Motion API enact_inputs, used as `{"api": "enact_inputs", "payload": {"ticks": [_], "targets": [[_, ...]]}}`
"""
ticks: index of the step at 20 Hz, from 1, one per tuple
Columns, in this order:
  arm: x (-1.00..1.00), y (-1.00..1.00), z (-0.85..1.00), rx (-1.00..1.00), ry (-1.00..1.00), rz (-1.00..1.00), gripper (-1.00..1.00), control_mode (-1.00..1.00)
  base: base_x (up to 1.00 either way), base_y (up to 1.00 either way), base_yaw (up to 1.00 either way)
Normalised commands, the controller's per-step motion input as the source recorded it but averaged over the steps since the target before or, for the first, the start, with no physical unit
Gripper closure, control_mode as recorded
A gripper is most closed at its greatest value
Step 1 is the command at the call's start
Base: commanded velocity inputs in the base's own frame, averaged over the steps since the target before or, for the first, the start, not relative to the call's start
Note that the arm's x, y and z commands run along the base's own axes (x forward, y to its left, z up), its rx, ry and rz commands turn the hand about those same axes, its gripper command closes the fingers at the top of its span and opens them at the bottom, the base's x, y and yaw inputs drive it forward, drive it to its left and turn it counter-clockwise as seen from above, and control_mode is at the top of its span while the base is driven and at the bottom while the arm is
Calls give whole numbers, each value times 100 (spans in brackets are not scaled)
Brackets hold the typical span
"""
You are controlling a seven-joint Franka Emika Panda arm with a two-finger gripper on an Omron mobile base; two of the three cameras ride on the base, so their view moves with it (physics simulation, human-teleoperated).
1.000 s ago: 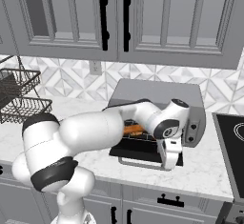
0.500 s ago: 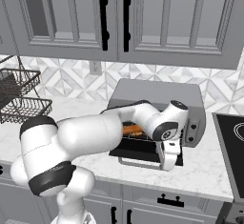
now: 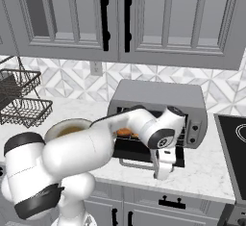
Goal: Pick up the kebab skewer and baguette bread, and place them inside the toaster oven. Close the toaster oven door and start by setting the timer.
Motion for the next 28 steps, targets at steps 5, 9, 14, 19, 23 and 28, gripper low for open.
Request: {"api": "enact_inputs", "payload": {"ticks": [5, 9, 14, 19, 23, 28], "targets": [[9, 38, -7, 0, 0, 0, -100, -100, 0, 0, 0], [2, 23, -19, 0, 0, 0, -100, -100, 0, 0, 0], [35, 5, -4, 0, 0, 0, -100, -100, 0, 0, 0], [54, 0, 0, 0, 0, 0, -100, -100, 0, 0, 0], [47, 0, 0, 0, 0, 0, -100, -100, 0, 0, 0], [51, 0, 0, 0, 0, 0, -100, -100, 0, 0, 0]]}}
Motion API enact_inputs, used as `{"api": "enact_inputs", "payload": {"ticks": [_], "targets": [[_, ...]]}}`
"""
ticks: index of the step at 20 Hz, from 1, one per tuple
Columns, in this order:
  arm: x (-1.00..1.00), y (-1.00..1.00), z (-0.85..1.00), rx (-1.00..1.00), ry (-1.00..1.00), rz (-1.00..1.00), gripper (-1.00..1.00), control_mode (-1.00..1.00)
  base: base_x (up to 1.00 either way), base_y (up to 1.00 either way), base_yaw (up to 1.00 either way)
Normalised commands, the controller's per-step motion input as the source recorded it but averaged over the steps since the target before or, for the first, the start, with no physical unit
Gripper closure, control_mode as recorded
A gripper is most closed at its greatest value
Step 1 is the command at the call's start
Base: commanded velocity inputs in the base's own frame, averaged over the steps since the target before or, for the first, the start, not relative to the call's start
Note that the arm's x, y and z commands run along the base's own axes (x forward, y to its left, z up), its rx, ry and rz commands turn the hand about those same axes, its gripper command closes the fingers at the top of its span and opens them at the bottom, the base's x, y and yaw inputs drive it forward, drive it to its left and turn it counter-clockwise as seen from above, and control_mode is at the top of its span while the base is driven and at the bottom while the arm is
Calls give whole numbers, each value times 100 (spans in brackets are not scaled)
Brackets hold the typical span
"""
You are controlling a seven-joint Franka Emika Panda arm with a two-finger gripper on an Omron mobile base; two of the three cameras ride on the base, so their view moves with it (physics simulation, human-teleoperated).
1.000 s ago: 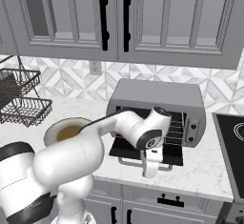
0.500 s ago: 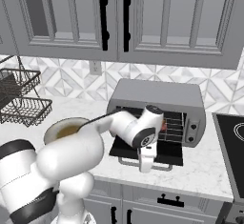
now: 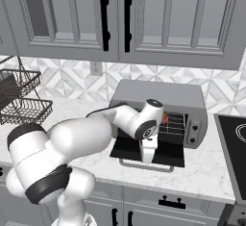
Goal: Pick up the kebab skewer and baguette bread, and place them inside the toaster oven. Close the toaster oven door and start by setting the timer.
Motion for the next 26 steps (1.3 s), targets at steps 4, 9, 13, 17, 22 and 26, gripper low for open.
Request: {"api": "enact_inputs", "payload": {"ticks": [4, 9, 13, 17, 22, 26], "targets": [[12, 0, -7, 0, -3, 0, -100, -100, 0, 0, 0], [24, 0, 0, 0, -9, 0, -100, -100, 0, 0, 0], [45, 9, 0, 0, -9, 0, -100, -100, 0, 0, 0], [28, 3, -6, 0, -7, 0, -100, -100, 0, 0, 0], [-4, 0, -7, 0, -9, 0, -100, -100, 0, 0, 0], [-78, 0, 5, 0, -6, 2, -100, -100, 0, 0, 0]]}}
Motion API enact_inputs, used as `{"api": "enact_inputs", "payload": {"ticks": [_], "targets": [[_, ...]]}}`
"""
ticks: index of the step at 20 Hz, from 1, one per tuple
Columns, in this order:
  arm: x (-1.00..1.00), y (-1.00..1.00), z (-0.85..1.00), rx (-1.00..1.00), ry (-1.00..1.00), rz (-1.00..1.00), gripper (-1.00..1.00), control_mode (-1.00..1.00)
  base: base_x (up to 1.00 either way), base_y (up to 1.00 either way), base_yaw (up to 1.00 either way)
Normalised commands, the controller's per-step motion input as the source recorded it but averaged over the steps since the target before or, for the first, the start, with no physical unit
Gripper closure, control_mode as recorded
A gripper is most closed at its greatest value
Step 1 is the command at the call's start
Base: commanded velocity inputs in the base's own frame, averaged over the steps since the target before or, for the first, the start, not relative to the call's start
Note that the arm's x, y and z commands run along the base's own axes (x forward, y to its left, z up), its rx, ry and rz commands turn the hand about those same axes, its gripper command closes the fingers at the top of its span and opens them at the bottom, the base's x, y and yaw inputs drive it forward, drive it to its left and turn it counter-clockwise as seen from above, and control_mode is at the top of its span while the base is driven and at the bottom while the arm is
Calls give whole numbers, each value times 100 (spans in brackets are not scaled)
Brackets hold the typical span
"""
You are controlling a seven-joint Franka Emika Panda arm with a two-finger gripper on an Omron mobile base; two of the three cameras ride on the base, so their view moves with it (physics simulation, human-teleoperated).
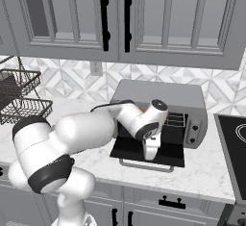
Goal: Pick up the kebab skewer and baguette bread, and place them inside the toaster oven. Close the toaster oven door and start by setting the timer.
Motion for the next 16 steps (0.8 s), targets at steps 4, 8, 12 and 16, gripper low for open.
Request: {"api": "enact_inputs", "payload": {"ticks": [4, 8, 12, 16], "targets": [[-100, 30, 22, -1, 0, 13, -100, -100, 0, 0, 0], [-99, 28, 1, -2, 2, 38, -100, -100, 0, 0, 0], [-51, 11, 0, -4, 10, 52, -100, -100, 0, 0, 0], [-1, -1, -4, -7, 8, 57, -100, -100, 0, 0, 0]]}}
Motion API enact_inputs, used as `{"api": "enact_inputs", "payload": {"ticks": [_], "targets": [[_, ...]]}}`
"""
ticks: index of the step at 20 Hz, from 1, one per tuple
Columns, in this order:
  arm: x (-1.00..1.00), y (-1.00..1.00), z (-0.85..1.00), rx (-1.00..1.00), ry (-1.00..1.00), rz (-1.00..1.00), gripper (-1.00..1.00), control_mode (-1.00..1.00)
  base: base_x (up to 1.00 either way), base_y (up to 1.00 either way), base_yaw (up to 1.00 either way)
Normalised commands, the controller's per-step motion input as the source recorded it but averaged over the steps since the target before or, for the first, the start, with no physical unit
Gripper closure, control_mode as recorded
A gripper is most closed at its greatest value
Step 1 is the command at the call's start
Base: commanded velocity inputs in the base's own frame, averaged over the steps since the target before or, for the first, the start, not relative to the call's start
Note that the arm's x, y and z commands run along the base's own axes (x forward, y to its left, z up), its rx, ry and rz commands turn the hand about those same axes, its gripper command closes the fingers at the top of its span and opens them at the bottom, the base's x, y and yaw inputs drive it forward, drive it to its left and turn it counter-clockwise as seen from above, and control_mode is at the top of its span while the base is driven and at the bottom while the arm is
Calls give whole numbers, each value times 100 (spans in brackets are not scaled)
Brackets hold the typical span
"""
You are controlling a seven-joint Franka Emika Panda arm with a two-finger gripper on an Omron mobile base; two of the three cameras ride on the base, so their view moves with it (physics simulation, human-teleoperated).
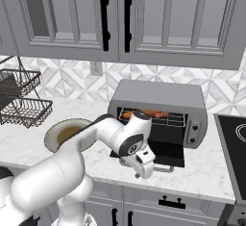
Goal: Pick up the kebab skewer and baguette bread, and place them inside the toaster oven. Close the toaster oven door and start by setting the timer.
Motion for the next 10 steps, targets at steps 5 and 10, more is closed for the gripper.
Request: {"api": "enact_inputs", "payload": {"ticks": [5, 10], "targets": [[0, 0, -28, -9, 1, 57, -100, -100, 0, 0, 0], [24, 0, -32, -2, 0, 33, -100, -100, 0, 0, 0]]}}
